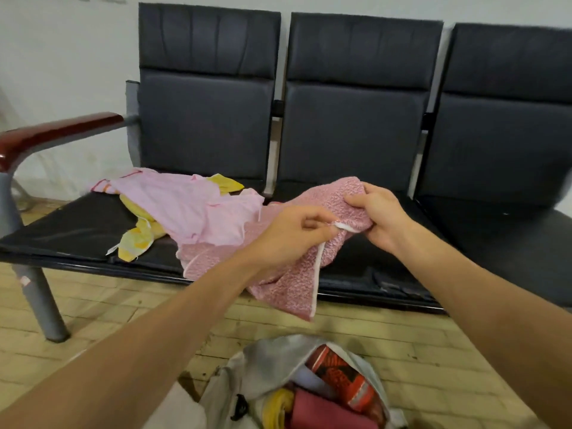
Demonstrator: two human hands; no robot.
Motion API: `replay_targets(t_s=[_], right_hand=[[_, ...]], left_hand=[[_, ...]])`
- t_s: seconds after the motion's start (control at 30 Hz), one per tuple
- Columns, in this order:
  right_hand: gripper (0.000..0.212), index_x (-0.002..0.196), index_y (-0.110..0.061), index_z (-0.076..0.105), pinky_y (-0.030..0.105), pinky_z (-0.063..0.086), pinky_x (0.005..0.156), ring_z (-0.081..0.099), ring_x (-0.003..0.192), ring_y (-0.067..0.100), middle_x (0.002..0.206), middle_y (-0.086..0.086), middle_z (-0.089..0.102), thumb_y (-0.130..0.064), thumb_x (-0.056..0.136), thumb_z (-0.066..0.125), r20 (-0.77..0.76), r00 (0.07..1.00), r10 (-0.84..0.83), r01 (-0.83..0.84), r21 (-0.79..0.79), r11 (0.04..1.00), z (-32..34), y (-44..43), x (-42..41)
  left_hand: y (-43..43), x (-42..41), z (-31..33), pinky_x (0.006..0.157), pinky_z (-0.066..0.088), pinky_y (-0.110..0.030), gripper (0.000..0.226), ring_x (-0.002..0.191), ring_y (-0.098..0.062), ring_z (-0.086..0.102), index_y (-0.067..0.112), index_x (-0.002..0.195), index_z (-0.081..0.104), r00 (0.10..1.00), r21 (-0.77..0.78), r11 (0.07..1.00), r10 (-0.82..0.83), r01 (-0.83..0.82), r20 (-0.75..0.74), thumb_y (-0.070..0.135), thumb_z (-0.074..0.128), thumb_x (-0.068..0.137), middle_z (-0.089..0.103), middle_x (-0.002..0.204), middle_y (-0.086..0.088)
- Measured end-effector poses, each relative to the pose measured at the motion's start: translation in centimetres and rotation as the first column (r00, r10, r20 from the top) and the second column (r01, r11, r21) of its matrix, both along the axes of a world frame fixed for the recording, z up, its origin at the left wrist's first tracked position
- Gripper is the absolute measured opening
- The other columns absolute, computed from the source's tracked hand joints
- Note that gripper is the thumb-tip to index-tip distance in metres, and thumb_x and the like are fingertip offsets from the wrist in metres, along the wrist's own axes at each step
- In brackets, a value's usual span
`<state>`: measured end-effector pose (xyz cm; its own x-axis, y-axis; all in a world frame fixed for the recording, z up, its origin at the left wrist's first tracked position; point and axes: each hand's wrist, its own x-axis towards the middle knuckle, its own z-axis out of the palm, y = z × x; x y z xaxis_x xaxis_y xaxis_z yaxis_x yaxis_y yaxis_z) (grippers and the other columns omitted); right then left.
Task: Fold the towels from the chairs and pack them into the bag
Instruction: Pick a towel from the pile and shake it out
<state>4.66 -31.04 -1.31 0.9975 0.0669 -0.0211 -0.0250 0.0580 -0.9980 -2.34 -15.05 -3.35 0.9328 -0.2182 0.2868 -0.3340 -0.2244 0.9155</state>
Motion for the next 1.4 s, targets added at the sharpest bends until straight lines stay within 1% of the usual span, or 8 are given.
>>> replay_targets(t_s=[0.23,0.4,0.53,0.73,0.83,0.97,1.2,1.4], right_hand=[[0.029,0.109,-0.011,0.066,0.035,0.057,0.083,0.068,0.096,0.021,0.105,0.009,0.070,0.007,0.088,0.060,0.056,0.998,0.039,-0.013,-0.396,0.918,-4.5,-8.3,-1.9],[0.017,0.100,-0.016,0.069,0.029,0.051,0.083,0.064,0.096,0.013,0.097,-0.003,0.067,-0.006,0.087,0.069,0.087,0.996,0.034,0.020,-0.546,0.838,-6.2,-10.3,-0.8],[0.018,0.103,-0.015,0.072,0.026,0.049,0.080,0.062,0.096,0.011,0.100,-0.003,0.068,-0.017,0.085,0.074,0.093,0.995,0.020,0.038,-0.577,0.816,-6.4,-11.3,-0.7],[0.019,0.094,-0.017,0.072,0.040,0.054,0.090,0.066,0.095,0.020,0.096,0.004,0.069,-0.006,0.079,0.077,0.035,0.997,-0.070,0.078,-0.566,0.820,-6.3,-12.8,-1.9],[0.017,0.087,-0.015,0.072,0.034,0.053,0.084,0.065,0.095,0.019,0.094,0.004,0.069,-0.001,0.079,0.075,-0.025,0.995,-0.095,0.070,-0.494,0.867,-6.3,-12.5,-2.7],[0.022,0.099,-0.004,0.073,0.029,0.053,0.071,0.068,0.087,0.019,0.098,0.010,0.072,-0.023,0.086,0.073,-0.162,0.972,-0.168,0.125,-0.246,0.961,-6.4,-11.7,-2.8],[0.067,0.121,0.001,0.059,0.048,0.056,0.086,0.069,0.094,0.035,0.108,0.018,0.070,-0.039,0.073,0.084,-0.500,0.855,-0.134,-0.122,-0.446,0.887,-9.5,-12.7,-2.3],[0.023,0.105,-0.001,0.069,0.049,0.053,0.094,0.068,0.097,0.033,0.105,0.019,0.070,-0.012,0.085,0.070,-0.342,0.938,-0.062,-0.125,-0.498,0.858,-7.5,-11.4,-3.8]], left_hand=[[-5.2,1.6,-3.5,0.080,0.051,-0.013,0.021,0.090,-0.007,0.067,0.015,0.114,0.067,0.922,0.239,0.917,-0.242,0.319,-0.302,0.017,0.056,0.096,0.071,0.104,-0.005],[-0.6,8.1,-8.5,0.098,0.046,-0.039,0.024,0.111,-0.025,0.059,0.018,0.116,0.066,0.973,0.795,0.606,0.200,-0.031,-0.114,0.023,0.058,0.094,0.063,0.120,-0.005],[1.1,9.5,-9.2,0.110,0.030,-0.043,0.070,0.135,-0.036,0.030,0.005,0.142,0.032,0.853,0.910,0.385,0.517,-0.155,-0.073,0.043,0.060,0.091,0.024,0.149,-0.020],[3.0,7.4,-8.2,0.105,0.037,-0.038,0.070,0.133,-0.035,0.033,-0.001,0.144,0.025,0.782,0.896,0.427,0.598,-0.123,-0.178,0.036,0.056,0.094,0.028,0.147,-0.020],[3.6,5.6,-7.6,0.080,0.044,-0.030,0.047,0.112,-0.034,0.054,0.000,0.124,0.049,0.819,0.858,0.507,0.527,-0.087,-0.228,0.035,0.058,0.094,0.054,0.123,-0.019],[3.2,4.7,-6.6,0.059,0.034,-0.026,0.024,0.076,-0.025,0.052,0.008,0.069,0.051,0.872,0.911,0.359,0.489,-0.203,0.001,0.014,0.056,0.091,0.056,0.073,-0.009],[0.8,3.6,-7.2,0.088,0.047,-0.041,0.033,0.102,-0.032,0.059,0.004,0.116,0.059,0.815,0.194,0.887,0.462,-0.419,-0.349,0.024,0.038,0.099,0.066,0.109,-0.015],[-0.1,1.3,-6.4,0.067,0.047,-0.035,0.036,0.080,-0.022,0.058,0.006,0.128,0.054,0.711,-0.292,0.850,0.128,-0.438,-0.692,0.013,0.050,0.093,0.065,0.090,-0.009]])
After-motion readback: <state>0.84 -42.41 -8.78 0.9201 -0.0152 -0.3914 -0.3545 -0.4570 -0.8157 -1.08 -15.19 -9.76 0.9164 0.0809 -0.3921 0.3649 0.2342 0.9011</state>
